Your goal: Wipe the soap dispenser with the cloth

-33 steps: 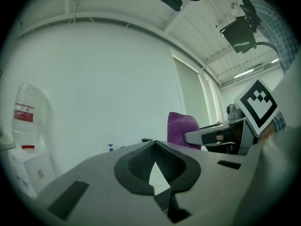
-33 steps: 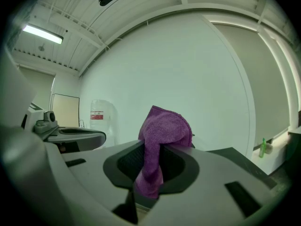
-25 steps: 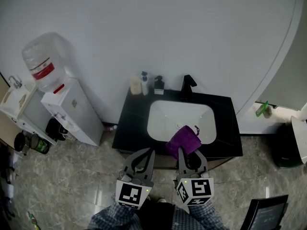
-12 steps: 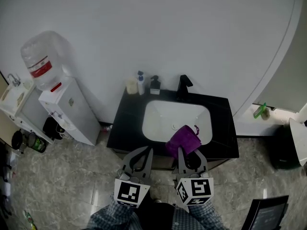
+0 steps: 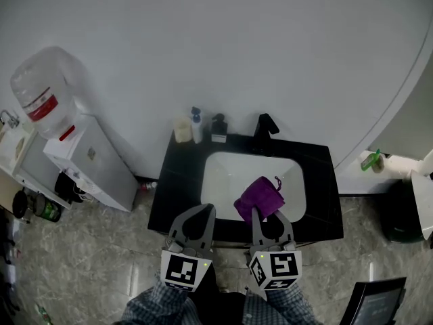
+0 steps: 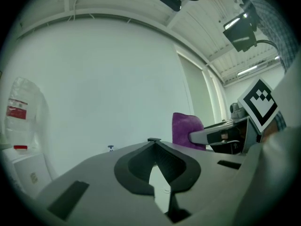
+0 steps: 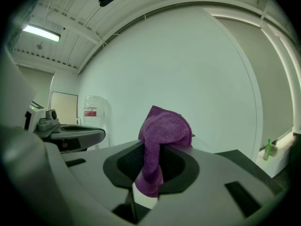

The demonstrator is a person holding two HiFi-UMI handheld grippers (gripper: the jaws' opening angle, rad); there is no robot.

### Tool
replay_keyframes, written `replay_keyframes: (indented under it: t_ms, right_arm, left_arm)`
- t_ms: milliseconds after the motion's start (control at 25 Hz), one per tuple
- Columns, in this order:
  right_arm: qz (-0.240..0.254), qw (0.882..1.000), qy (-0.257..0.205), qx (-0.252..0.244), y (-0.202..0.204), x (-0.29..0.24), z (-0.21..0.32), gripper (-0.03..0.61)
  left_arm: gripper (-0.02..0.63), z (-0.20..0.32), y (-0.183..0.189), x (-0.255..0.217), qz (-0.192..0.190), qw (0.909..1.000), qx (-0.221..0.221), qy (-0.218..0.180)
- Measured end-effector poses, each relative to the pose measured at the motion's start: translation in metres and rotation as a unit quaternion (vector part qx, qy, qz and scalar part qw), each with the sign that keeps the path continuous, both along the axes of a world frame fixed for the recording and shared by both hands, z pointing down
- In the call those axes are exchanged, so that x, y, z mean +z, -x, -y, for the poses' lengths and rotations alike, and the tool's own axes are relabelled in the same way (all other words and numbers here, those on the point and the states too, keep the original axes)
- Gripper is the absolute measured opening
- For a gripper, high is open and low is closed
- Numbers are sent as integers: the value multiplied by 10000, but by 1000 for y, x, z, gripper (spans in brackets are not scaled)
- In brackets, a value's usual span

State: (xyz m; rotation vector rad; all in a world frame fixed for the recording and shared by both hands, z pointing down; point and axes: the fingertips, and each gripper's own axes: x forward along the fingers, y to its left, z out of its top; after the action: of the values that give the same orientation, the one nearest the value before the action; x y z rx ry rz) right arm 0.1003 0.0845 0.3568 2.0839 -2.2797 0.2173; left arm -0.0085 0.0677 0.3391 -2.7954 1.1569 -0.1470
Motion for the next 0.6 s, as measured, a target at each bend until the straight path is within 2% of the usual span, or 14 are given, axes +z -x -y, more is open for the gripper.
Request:
replay_keyframes:
  t_ms: [320, 600]
  right_arm:
    - [-132, 9998, 175, -5, 17, 5, 108, 78]
    - [-255, 9989, 332, 201, 18, 8, 166, 78]
  left_arm:
    - [2, 99, -3, -7, 276, 9988, 341, -197]
    - [2, 154, -4, -5, 195, 9981, 584, -61]
